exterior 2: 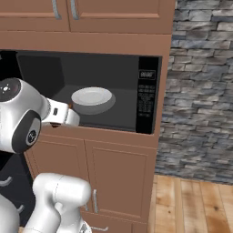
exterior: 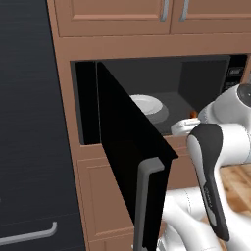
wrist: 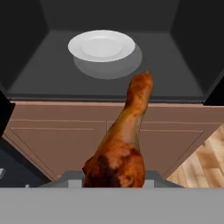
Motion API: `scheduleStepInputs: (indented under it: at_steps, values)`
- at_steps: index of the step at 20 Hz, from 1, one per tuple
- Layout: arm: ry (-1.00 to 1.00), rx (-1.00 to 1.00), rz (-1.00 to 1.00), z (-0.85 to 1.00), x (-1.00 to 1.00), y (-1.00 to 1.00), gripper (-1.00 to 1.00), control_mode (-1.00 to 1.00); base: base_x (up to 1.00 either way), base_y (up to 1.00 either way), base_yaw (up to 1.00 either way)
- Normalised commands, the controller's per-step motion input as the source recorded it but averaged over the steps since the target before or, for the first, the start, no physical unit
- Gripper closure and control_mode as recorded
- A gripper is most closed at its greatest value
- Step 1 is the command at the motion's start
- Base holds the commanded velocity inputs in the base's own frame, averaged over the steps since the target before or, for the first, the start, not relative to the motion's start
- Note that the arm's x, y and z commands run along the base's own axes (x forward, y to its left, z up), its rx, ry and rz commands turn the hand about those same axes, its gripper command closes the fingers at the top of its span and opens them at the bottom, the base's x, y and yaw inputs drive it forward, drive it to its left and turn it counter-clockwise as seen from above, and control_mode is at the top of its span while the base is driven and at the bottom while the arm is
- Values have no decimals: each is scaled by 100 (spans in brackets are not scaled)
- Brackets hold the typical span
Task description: Pick the chicken drumstick from the microwave and place it on plate located on the counter.
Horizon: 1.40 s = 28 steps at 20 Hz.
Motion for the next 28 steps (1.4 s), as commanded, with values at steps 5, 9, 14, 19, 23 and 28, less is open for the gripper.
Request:
scheduleStepInputs:
  at_steps: [5, 9, 14, 19, 23, 28]
  values:
    - [0, 0, 0, 0, 0, 0, 100, 100, -86, -58, 6]
    - [0, 0, 0, 0, 0, 0, 100, 100, -100, -76, 38]
    - [0, 0, 0, 0, 0, 0, 100, 100, -73, -44, 75]
    - [0, 0, 0, 0, 0, 0, 100, 100, -46, -43, 95]
    - [0, 0, 0, 0, 0, 0, 100, 100, -44, -41, 96]
    - [0, 0, 0, 0, 0, 0, 100, 100, -50, -45, 95]
